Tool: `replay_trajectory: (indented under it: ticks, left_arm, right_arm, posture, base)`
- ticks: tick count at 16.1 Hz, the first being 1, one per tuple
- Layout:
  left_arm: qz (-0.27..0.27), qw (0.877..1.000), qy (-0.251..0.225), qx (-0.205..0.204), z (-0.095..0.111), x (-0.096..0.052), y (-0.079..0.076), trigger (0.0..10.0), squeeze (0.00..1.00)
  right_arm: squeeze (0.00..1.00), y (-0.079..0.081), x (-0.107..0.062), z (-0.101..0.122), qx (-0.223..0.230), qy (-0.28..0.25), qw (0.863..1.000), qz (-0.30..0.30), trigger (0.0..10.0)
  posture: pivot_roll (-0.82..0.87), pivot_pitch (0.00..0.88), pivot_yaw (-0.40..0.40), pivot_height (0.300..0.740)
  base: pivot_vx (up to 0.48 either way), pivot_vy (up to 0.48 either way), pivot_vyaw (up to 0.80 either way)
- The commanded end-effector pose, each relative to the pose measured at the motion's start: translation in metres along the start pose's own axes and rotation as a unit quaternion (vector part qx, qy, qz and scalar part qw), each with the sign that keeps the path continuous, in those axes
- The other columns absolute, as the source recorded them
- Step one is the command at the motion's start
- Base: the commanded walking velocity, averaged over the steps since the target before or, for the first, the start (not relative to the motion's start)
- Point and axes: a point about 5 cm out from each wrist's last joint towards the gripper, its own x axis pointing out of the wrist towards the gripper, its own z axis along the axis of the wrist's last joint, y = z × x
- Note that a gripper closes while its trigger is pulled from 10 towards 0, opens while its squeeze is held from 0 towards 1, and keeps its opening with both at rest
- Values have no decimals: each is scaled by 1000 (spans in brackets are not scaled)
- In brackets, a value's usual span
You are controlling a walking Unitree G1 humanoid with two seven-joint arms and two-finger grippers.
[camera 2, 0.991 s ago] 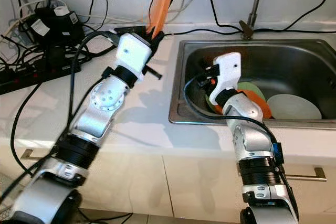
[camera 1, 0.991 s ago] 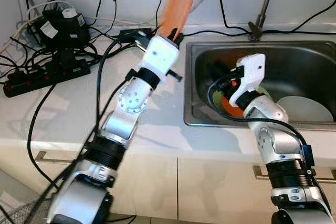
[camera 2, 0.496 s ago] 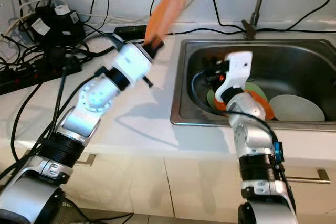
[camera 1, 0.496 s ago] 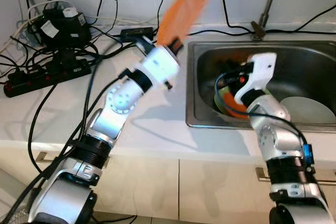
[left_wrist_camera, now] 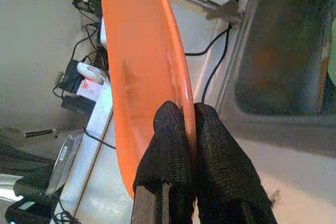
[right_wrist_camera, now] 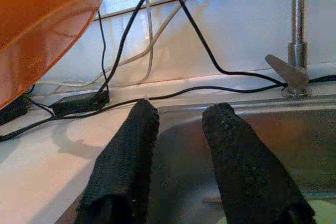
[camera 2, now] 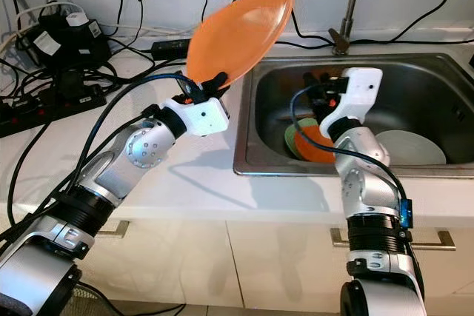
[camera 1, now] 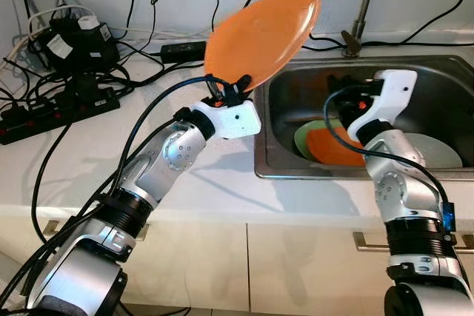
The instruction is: Kitchen organization
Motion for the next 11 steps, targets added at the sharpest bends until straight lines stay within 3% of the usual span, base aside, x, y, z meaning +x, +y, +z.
replay_trajectory:
  ticks: [1, 2, 4, 7, 8, 11]
  left_arm:
    - [19, 1000, 4, 21, 1, 4, 8, 10000, 0]
    - [18, 1000, 9, 24, 0, 4, 7, 10000, 0]
    - [18, 999, 20, 28, -2, 5, 3, 10000, 0]
    - [-6, 998, 40, 43, -4, 5, -1, 10000, 0]
    - [-8, 998, 39, 44, -3, 7, -4, 10000, 0]
    - [-3, 999, 26, 40, 0, 6, -8, 10000, 0]
  right_arm:
    - [1000, 0, 3, 5, 44, -4, 999, -4, 10000]
    - [1000, -1, 3, 6, 59, -5, 998, -6, 10000]
    - [1000, -4, 4, 12, 141, -20, 990, -11, 10000]
    - [1000, -4, 4, 20, 205, -41, 978, -5, 10000]
    - [0, -3, 4, 21, 229, -41, 973, -1, 10000]
    - [0, 3, 5, 19, 269, -26, 963, 15, 10000]
  posture:
    - [9, 0, 74, 740]
    - [9, 0, 74, 740]
    - [7, 0, 76, 740]
    - [0, 0, 80, 740]
    - [0, 0, 80, 740]
    - [1, 0, 82, 740]
  base:
    - [0, 0, 0]
    - [0, 0, 0]
    - [0, 0, 0]
    - [0, 0, 0]
    - [0, 0, 0]
    - [0, 0, 0]
